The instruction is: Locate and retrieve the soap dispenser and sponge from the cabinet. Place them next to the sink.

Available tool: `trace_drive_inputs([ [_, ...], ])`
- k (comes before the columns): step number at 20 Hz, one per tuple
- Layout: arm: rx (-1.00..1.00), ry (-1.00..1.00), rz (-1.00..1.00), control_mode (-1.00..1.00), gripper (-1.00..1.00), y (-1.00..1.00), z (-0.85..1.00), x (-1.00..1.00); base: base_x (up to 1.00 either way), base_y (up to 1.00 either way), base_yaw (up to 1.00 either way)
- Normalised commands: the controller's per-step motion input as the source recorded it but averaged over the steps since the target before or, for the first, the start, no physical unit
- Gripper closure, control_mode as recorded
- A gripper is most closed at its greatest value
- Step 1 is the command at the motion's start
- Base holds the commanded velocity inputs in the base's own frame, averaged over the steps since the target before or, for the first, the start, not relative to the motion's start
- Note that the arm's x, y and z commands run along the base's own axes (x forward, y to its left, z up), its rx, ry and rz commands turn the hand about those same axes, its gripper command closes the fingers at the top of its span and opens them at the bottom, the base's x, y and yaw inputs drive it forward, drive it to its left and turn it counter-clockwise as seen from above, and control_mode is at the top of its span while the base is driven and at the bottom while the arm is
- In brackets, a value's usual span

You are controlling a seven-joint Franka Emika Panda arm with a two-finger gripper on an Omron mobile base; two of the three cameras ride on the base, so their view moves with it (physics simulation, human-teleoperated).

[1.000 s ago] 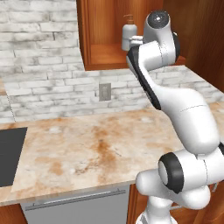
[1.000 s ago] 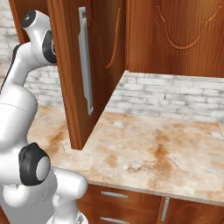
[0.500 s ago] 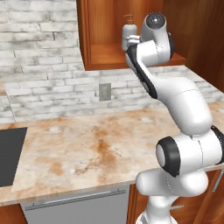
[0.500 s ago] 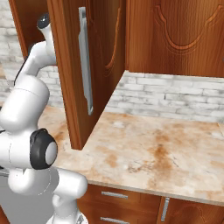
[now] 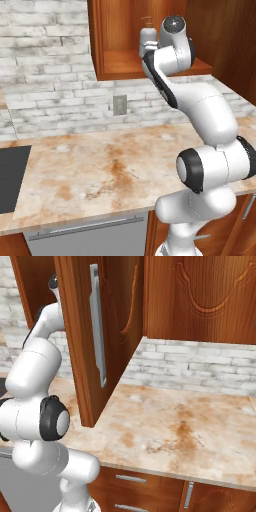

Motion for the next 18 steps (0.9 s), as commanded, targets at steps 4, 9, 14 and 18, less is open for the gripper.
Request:
trace_drive_inputs([
  [4, 0.00, 0.00, 0.00, -1.00, -1.00, 0.00, -0.16, 0.31, 0.00, 0.00, 0.00],
  [9, 0.00, 0.00, 0.02, -1.00, -1.00, 0.00, -0.07, 0.23, 0.00, 0.00, 0.00],
  [14, 0.03, 0.04, 0.00, -1.00, 1.00, 0.00, -0.28, 0.00, 0.00, 0.00, 0.00],
  [18, 0.04, 0.00, 0.00, -1.00, 1.00, 0.00, -0.13, 0.00, 0.00, 0.00, 0.00],
])
